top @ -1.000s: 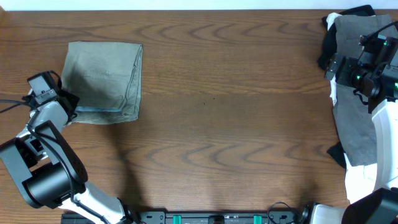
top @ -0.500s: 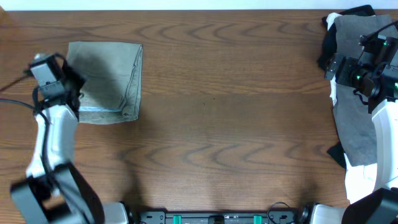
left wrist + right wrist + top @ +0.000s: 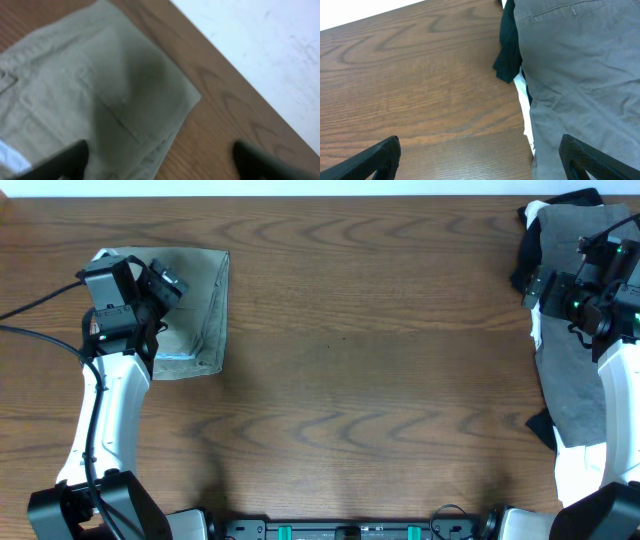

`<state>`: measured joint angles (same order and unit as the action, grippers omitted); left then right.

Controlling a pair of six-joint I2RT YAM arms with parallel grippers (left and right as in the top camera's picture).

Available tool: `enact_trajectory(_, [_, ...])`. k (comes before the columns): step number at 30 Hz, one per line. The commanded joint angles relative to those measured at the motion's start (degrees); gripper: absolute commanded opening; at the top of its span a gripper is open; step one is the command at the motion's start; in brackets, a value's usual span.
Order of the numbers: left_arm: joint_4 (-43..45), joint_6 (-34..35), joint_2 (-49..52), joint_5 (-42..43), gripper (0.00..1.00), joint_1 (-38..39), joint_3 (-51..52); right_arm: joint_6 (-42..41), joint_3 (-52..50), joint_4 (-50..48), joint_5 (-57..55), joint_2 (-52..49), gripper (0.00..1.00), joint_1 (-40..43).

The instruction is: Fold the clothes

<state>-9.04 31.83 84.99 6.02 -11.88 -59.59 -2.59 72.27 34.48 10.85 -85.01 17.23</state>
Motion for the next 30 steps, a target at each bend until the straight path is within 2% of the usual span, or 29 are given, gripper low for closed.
enact_trajectory(1, [-0.94, -0.02, 0.52, -0.22, 0.98, 0.07, -0.24, -0.57, -0.28, -0.15, -0.09, -0.31, 0.99, 0.04])
enact_trajectory(24, [-1.25, 0.00, 0.52, -0.22, 0.98, 0.07, -0.24, -0.57, -0.33, -0.15, -0.11, -0.22, 0.99, 0.07])
enact_trajectory(30, [-1.25, -0.02, 0.52, -0.22, 0.98, 0.07, -0.24, -0.57, -0.39, 1.81, -0.09, 4.83, 0.99, 0.04])
